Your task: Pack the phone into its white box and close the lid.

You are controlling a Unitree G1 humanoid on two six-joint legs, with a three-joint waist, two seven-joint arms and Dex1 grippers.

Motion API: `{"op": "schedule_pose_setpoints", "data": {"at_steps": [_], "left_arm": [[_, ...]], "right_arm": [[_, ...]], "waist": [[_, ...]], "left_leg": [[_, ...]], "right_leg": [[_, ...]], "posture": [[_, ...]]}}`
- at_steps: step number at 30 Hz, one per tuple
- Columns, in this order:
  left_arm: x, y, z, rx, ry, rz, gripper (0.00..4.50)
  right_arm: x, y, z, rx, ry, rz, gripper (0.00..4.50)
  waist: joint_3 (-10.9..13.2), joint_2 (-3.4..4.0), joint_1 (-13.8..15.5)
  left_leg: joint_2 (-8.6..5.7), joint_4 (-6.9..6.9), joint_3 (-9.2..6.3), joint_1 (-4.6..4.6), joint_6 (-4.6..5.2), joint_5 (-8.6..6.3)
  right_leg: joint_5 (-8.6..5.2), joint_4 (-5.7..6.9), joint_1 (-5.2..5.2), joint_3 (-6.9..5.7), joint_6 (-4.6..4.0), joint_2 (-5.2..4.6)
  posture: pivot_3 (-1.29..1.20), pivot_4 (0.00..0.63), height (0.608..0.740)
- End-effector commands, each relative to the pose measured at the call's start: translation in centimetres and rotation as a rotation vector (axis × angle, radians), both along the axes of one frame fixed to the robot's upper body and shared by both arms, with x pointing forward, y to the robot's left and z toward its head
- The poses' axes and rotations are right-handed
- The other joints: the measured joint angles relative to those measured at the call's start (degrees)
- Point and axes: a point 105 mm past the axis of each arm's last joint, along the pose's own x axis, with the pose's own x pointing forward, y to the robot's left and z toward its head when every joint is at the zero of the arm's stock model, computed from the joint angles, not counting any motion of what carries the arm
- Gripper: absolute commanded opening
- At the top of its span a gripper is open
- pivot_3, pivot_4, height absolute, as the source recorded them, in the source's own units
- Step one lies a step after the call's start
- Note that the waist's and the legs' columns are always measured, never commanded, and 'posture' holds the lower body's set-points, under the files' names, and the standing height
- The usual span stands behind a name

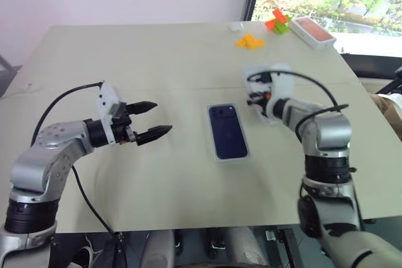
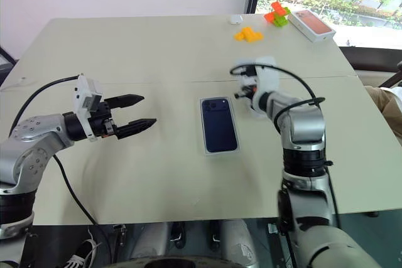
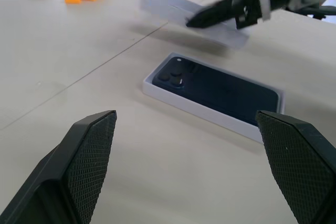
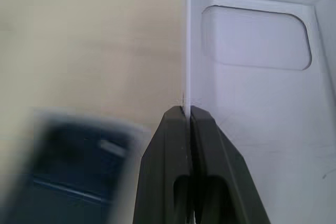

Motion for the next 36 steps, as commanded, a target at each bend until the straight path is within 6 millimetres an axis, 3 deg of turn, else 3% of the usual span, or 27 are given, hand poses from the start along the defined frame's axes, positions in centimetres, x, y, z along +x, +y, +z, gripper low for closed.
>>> {"op": "schedule_pose_setpoints", "data": {"at_steps": [1,4,8,11,17,22,36], "left_arm": [[0.7,0.4,1.6,-0.025,-0.061,0.039,4.5],[1.1,0.8,2.3,-0.056,-0.077,0.068,4.5],[1.4,1.3,2.4,-0.064,-0.073,0.091,4.5],[1.3,1.4,2.6,-0.069,-0.088,0.106,4.5],[0.6,1.8,2.5,-0.08,-0.076,0.125,4.5],[0.2,1.7,2.2,-0.087,-0.06,0.124,4.5],[0.3,1.0,2.0,-0.095,-0.048,0.105,4.5]], "right_arm": [[-1.8,3.2,4.3,0.243,-0.054,0.17,0.06],[-4.0,6.6,5.2,0.459,0.065,0.36,0.06],[-4.6,8.6,5.2,0.678,0.17,0.44,0.06],[-4.9,9.8,3.8,0.727,0.248,0.458,0.06],[-5.3,11.0,1.2,0.816,0.393,0.426,0.06],[-6.0,11.8,1.0,0.856,0.434,0.443,0.06],[-7.4,11.8,0.2,0.922,0.522,0.414,0.06]], "waist": [[0.0,0.0,0.2],[0.0,0.0,0.2],[0.0,0.01,0.3],[0.0,0.0,0.2],[0.0,0.02,-0.4],[0.0,0.02,-0.2],[0.0,0.02,-0.3]], "left_leg": [[0.0,0.0,0.0,0.0,-0.01,0.0],[-0.01,0.04,0.0,-0.02,-0.01,0.0],[-0.06,0.06,0.01,-0.05,0.0,0.0],[-0.15,0.08,0.01,-0.06,0.0,0.0],[-0.13,-0.05,0.03,-0.01,0.0,0.01],[-0.09,-0.06,0.02,-0.02,-0.02,0.02],[-0.1,0.01,0.03,-0.06,0.0,0.02]], "right_leg": [[0.01,0.01,0.0,0.0,-0.01,0.0],[0.13,0.02,0.0,0.0,-0.22,-0.05],[0.15,0.01,0.0,0.0,-0.26,-0.14],[0.15,0.01,0.01,-0.01,-0.27,-0.23],[0.15,0.03,-0.01,0.0,-0.27,-0.21],[0.15,0.08,-0.06,0.0,-0.27,-0.16],[0.09,0.06,-0.05,0.01,-0.16,-0.15]], "posture": [[0.0,0.15,0.737],[0.0,0.15,0.737],[0.0,0.15,0.737],[0.0,0.15,0.737],[0.0,0.15,0.737],[0.0,0.15,0.737],[0.0,0.15,0.737]]}}
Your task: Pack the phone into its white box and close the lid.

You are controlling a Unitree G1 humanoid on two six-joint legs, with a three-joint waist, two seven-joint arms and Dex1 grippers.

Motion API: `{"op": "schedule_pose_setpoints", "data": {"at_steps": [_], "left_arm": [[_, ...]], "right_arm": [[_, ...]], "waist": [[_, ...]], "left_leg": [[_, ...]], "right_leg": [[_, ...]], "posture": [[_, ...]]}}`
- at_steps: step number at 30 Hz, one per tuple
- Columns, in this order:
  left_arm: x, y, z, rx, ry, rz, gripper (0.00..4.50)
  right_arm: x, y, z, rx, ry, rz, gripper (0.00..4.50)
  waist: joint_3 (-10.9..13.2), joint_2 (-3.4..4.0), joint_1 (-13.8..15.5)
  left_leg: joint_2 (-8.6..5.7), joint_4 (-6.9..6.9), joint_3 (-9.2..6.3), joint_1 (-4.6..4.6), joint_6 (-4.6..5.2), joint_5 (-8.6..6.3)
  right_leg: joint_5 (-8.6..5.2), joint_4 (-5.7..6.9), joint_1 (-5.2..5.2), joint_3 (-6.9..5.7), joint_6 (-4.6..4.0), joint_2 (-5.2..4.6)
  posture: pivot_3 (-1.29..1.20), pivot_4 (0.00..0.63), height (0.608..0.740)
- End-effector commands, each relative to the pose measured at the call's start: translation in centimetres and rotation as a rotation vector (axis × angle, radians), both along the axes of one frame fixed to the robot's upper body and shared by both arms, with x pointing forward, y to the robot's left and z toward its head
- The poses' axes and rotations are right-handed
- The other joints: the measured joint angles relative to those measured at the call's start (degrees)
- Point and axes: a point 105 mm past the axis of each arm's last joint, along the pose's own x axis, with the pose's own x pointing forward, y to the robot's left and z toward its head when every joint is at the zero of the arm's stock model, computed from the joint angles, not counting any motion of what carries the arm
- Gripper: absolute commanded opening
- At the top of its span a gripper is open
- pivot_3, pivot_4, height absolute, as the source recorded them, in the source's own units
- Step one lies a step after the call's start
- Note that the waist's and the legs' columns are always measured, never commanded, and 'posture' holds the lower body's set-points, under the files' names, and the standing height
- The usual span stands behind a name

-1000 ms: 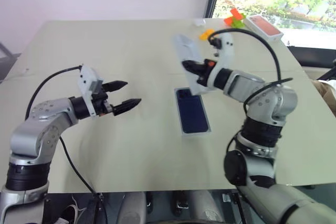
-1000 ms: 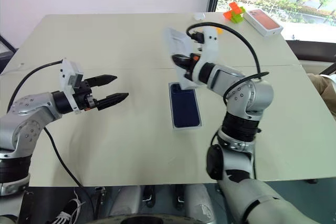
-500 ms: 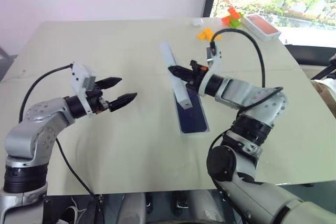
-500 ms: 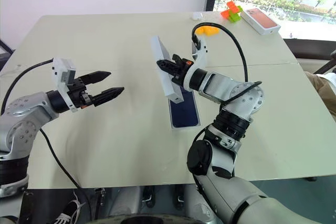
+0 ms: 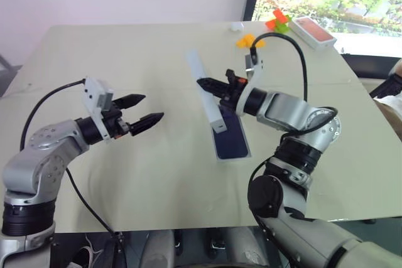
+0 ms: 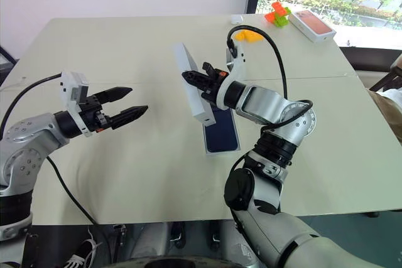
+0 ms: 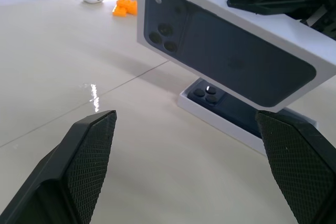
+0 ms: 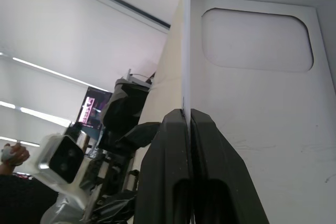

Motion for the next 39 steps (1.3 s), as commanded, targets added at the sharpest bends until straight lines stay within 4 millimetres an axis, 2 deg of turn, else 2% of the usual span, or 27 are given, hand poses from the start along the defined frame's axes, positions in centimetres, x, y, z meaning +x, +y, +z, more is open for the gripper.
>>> {"op": "schedule_pose_setpoints", "data": {"at_steps": [1,4,6,9,11,19,26,31,36,39], "left_arm": [[-0.2,-0.3,1.0,-0.001,-0.04,-0.014,4.5],[-0.2,-0.5,0.7,-0.001,-0.033,-0.019,4.5],[-0.3,-0.6,0.6,-0.002,-0.032,-0.021,4.5],[-0.3,-0.7,0.6,-0.001,-0.033,-0.02,4.5],[-0.3,-0.7,0.6,0.0,-0.032,-0.02,4.5],[-0.7,-1.1,0.1,0.008,-0.027,-0.033,4.5],[-1.4,-1.7,-1.7,0.056,0.002,-0.058,4.5],[-0.8,-2.1,-2.8,0.038,0.012,-0.031,4.5],[-0.1,-2.9,-3.3,0.025,0.011,-0.025,4.5],[0.0,-3.7,-3.9,0.007,0.026,-0.04,3.71]], "right_arm": [[-2.9,3.4,-3.2,0.174,0.179,0.105,0.06],[-3.3,3.3,-3.2,0.176,0.217,0.109,0.06],[-3.7,3.1,-3.4,0.168,0.245,0.113,0.06],[-4.2,2.8,-4.2,0.145,0.279,0.102,0.06],[-4.3,2.6,-4.5,0.137,0.282,0.092,0.06],[-3.0,1.1,-4.8,0.161,0.318,-0.011,0.06],[-2.8,0.4,-6.2,0.121,0.322,-0.042,0.06],[-2.5,-0.3,-7.3,0.098,0.342,-0.082,0.06],[-2.4,-0.4,-7.6,0.094,0.342,-0.094,0.06],[-2.2,-0.5,-7.7,0.092,0.342,-0.105,0.0]], "waist": [[0.0,0.0,0.0],[0.0,-0.03,0.1],[-0.4,-0.42,0.6],[-0.2,-0.02,0.1],[-0.2,-0.07,-0.2],[-0.2,-0.06,0.3],[-0.2,-0.06,0.4],[-0.2,-0.05,0.5],[-0.2,-0.06,0.6],[-0.2,-0.07,0.6]], "left_leg": [[0.01,-0.01,0.0,0.0,0.0,0.0],[0.03,-0.02,0.0,0.0,0.0,0.0],[0.02,-0.13,-0.03,0.03,0.02,-0.01],[-0.02,-0.03,-0.01,-0.22,0.15,-0.09],[-0.02,0.09,0.1,-0.18,0.21,-0.11],[0.01,0.01,0.07,-0.1,0.22,-0.11],[0.02,0.01,0.07,-0.07,0.22,-0.1],[0.03,0.03,0.07,-0.08,0.22,-0.11],[0.02,0.05,0.07,-0.07,0.22,-0.1],[0.02,0.05,0.07,-0.08,0.22,-0.1]], "right_leg": [[-0.03,0.0,0.0,0.0,0.05,0.01],[-0.07,-0.02,0.0,0.0,0.13,0.04],[-0.09,-0.18,0.08,-0.01,0.16,0.05],[-0.01,-0.28,-0.03,0.06,0.33,0.01],[0.09,-0.29,-0.03,0.2,0.49,0.01],[0.09,-0.35,0.02,0.2,0.53,0.08],[0.09,-0.34,0.03,0.2,0.53,0.07],[0.09,-0.34,0.04,0.2,0.53,0.07],[0.09,-0.34,0.05,0.2,0.53,0.06],[0.09,-0.34,0.05,0.2,0.53,0.06]], "posture": [[0.0,0.15,0.737],[0.0,0.15,0.737],[0.0,0.15,0.737],[0.0,0.15,0.737],[0.0,0.15,0.737],[0.0,0.15,0.737],[0.0,0.15,0.737],[0.0,0.15,0.737],[0.0,0.15,0.737],[0.0,0.15,0.737]]}}
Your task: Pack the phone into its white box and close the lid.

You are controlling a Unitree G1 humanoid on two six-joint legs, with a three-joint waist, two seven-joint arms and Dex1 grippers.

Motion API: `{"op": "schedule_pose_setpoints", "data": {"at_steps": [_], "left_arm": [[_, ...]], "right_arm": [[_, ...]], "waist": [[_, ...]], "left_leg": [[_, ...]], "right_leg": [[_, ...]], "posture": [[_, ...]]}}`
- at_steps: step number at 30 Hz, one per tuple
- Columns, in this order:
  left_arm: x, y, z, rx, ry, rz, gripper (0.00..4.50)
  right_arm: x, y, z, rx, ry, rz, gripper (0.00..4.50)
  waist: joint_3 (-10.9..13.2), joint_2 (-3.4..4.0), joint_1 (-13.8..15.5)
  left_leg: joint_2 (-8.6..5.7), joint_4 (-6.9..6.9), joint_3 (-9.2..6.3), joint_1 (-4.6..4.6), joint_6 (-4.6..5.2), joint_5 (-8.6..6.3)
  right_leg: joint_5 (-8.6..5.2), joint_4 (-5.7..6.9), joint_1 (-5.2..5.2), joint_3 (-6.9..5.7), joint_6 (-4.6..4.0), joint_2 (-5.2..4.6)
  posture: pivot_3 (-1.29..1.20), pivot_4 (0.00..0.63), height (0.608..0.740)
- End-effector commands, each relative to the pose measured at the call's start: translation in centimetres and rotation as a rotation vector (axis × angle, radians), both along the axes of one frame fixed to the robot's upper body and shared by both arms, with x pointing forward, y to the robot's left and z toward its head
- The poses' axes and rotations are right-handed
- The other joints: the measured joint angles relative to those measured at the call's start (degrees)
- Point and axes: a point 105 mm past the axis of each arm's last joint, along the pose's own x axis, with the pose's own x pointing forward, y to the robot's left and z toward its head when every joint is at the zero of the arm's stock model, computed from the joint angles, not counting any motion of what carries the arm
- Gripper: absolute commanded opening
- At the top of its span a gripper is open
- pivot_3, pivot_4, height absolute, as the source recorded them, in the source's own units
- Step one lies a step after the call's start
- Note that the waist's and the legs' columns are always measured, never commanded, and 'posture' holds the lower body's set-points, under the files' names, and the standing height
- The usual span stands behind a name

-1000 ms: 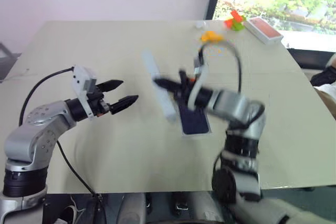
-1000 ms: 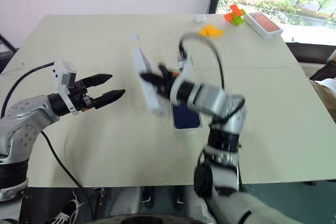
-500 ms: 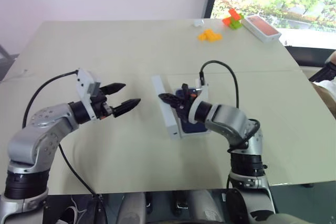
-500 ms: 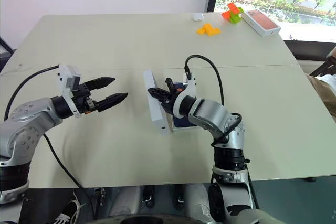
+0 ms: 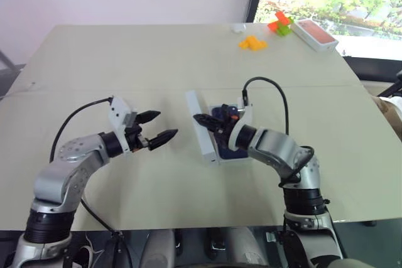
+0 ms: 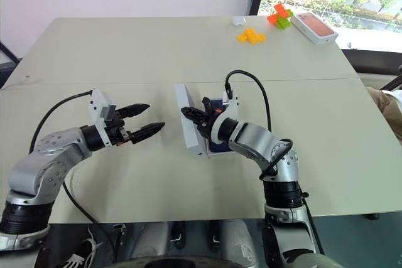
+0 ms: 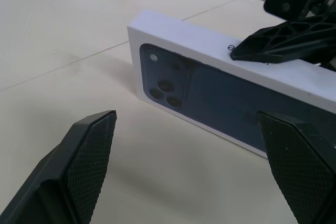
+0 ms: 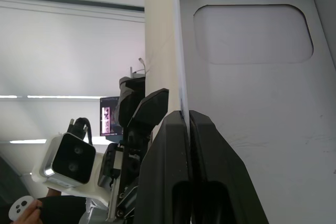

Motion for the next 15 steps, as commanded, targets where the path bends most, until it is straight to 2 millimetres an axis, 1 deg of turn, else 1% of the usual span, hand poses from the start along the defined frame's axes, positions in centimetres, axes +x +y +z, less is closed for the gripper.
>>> {"op": "schedule_pose_setpoints", "data": {"at_steps": [1,7,9,14,15], "left_arm": [[0.2,-0.8,0.3,-0.003,-0.035,-0.01,3.22],[0.6,-2.3,-0.8,-0.022,-0.019,-0.02,0.03],[0.9,-3.3,-1.0,-0.031,-0.022,-0.026,0.03],[1.8,-4.8,-1.0,-0.051,-0.037,-0.019,0.03],[1.9,-5.1,-0.9,-0.052,-0.04,-0.022,0.01]], "right_arm": [[0.2,-0.5,-0.4,-0.018,0.008,-0.033,0.0],[0.2,-0.4,-0.4,-0.02,0.001,-0.034,0.0],[0.3,-0.5,-0.4,-0.019,-0.004,-0.036,0.0],[0.2,-0.5,-0.4,-0.025,-0.013,-0.034,0.0],[0.1,-0.5,-0.4,-0.026,-0.015,-0.031,0.29]], "waist": [[0.0,0.0,0.0],[0.0,-0.01,0.1],[0.0,-0.01,0.1],[0.0,-0.03,0.1],[0.0,-0.02,0.1]], "left_leg": [[0.0,0.0,0.0,0.0,0.0,0.0],[0.0,0.0,0.0,0.0,0.0,0.0],[0.0,0.01,0.0,0.0,0.0,0.0],[-0.01,0.01,0.0,0.0,0.0,0.0],[0.0,0.02,0.0,0.0,0.0,0.0]], "right_leg": [[0.0,0.0,0.0,0.0,0.0,0.0],[0.0,0.0,0.0,0.0,0.0,0.01],[0.0,0.0,0.0,0.0,0.0,0.0],[0.0,0.0,0.01,0.0,0.01,0.01],[0.0,0.0,0.01,0.0,0.01,0.03]], "posture": [[0.0,0.15,0.737],[0.0,0.15,0.737],[0.0,0.15,0.737],[0.0,0.15,0.737],[0.0,0.15,0.737]]}}
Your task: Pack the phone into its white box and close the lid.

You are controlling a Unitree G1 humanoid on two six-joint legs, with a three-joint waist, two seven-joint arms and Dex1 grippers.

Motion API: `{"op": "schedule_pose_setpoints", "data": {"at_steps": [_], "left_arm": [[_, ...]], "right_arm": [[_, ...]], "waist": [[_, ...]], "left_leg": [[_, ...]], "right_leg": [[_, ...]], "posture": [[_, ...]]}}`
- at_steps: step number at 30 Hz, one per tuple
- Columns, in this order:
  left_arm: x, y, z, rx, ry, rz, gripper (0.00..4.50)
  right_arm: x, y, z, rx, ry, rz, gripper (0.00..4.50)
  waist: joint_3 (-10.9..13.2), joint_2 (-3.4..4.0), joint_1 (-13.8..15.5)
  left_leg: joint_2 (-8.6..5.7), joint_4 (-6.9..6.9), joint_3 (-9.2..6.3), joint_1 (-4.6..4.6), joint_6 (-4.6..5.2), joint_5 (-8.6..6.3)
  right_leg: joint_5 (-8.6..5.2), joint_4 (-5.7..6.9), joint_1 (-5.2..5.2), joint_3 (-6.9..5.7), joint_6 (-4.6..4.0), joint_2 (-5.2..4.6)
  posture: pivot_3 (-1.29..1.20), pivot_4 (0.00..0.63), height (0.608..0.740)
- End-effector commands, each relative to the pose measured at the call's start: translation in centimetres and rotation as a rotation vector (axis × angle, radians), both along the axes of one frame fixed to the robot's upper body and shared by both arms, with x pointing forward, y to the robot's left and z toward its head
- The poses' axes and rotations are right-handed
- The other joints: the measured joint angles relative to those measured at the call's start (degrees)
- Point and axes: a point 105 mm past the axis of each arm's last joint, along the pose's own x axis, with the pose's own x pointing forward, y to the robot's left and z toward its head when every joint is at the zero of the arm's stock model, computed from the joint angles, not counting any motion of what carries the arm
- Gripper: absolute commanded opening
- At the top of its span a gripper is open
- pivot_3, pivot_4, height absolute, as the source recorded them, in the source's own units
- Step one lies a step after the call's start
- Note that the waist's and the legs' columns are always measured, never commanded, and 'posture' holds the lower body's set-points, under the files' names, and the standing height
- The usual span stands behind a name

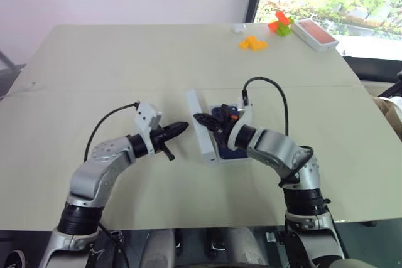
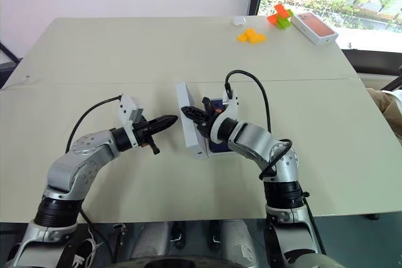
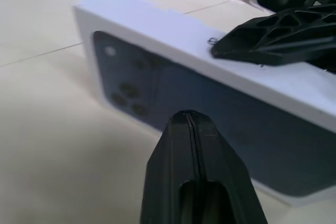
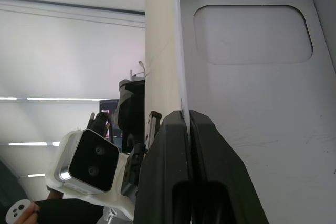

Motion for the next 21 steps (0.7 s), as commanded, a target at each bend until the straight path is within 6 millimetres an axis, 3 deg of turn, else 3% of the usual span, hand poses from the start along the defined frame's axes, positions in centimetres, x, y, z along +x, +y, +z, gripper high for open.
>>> {"op": "schedule_pose_setpoints", "data": {"at_steps": [1,2,9,12,18,21], "left_arm": [[0.3,-0.8,0.9,-0.005,-0.05,-0.006,0.0],[0.2,-0.9,0.9,-0.005,-0.05,-0.01,0.0],[0.1,-1.3,0.1,-0.002,-0.037,-0.02,0.0],[0.0,-1.4,0.0,-0.003,-0.04,-0.022,0.0],[0.0,-1.7,-0.1,-0.007,-0.037,-0.028,0.0],[0.1,-1.9,-0.2,-0.01,-0.036,-0.028,0.0]], "right_arm": [[0.0,-0.6,-0.4,-0.028,-0.003,-0.027,0.63],[0.0,-0.7,-0.4,-0.03,-0.004,-0.029,0.95],[0.1,-1.0,-0.1,-0.051,-0.046,-0.035,4.49],[0.4,-1.4,0.4,-0.099,-0.112,-0.04,4.49],[1.7,-3.3,4.0,-0.151,-0.353,-0.024,4.49],[1.7,-5.0,4.5,-0.337,-0.553,0.03,4.49]], "waist": [[0.0,0.01,0.0],[0.0,0.01,0.0],[0.0,0.01,-0.1],[0.0,0.01,0.0],[0.0,0.02,0.0],[0.0,0.03,0.3]], "left_leg": [[-0.01,-0.01,0.0,0.0,0.0,0.0],[0.0,0.0,0.0,-0.01,0.0,0.0],[0.01,-0.01,0.0,-0.01,0.0,0.0],[0.0,-0.01,0.0,-0.02,0.0,0.0],[0.0,-0.01,0.0,-0.02,0.0,0.0],[-0.01,-0.02,0.0,-0.04,0.02,-0.01]], "right_leg": [[0.0,0.0,0.0,0.0,0.0,0.0],[0.0,0.0,0.0,0.0,0.0,0.0],[0.0,-0.01,-0.01,0.0,0.0,0.02],[0.0,-0.01,-0.01,0.0,0.01,0.02],[0.0,-0.01,-0.01,0.0,0.01,0.02],[-0.01,-0.05,-0.01,-0.01,0.01,0.02]], "posture": [[0.0,0.15,0.737],[0.0,0.15,0.737],[0.0,0.15,0.737],[0.0,0.15,0.737],[0.0,0.15,0.737],[0.0,0.15,0.737]]}}
